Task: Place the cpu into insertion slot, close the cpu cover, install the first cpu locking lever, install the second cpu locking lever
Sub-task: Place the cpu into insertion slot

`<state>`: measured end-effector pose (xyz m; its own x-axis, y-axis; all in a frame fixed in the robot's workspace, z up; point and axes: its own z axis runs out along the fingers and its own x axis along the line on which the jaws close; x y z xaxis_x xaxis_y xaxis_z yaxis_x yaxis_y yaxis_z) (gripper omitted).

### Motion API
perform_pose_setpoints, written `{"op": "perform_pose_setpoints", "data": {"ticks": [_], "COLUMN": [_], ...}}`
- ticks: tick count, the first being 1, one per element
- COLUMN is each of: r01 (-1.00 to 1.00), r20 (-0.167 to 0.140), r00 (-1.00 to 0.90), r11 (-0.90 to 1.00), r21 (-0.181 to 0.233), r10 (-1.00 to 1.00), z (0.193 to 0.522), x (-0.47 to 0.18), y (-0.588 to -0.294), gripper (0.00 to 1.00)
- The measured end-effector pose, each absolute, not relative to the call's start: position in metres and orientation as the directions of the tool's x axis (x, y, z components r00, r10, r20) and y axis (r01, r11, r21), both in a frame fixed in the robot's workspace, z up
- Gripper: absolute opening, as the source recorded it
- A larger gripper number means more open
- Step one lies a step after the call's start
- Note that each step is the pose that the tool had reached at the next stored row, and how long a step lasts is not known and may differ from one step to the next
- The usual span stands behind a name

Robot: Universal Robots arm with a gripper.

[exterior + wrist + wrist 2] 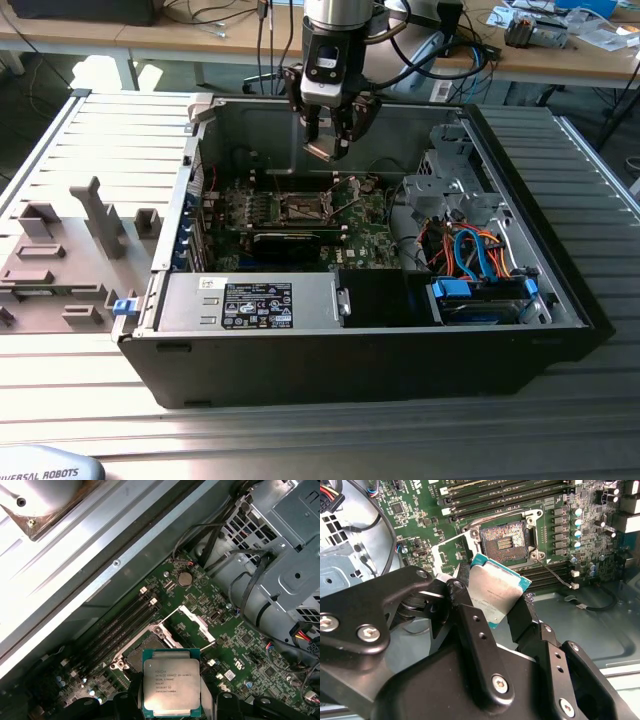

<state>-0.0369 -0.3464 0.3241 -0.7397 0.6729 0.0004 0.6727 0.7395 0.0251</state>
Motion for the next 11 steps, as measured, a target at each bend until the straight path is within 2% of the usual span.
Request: {"op": "perform_pose_setpoints", "data": {"ticks": [11], "r01": [0.68], "r20": [0.0], "r00": [-0.733], "r11": [0.733], "r21": [0.025], "r10": [0.68], "z": [0.3241], "x": [-0.0369], "y": [-0.3464], "gripper": [0.54]}}
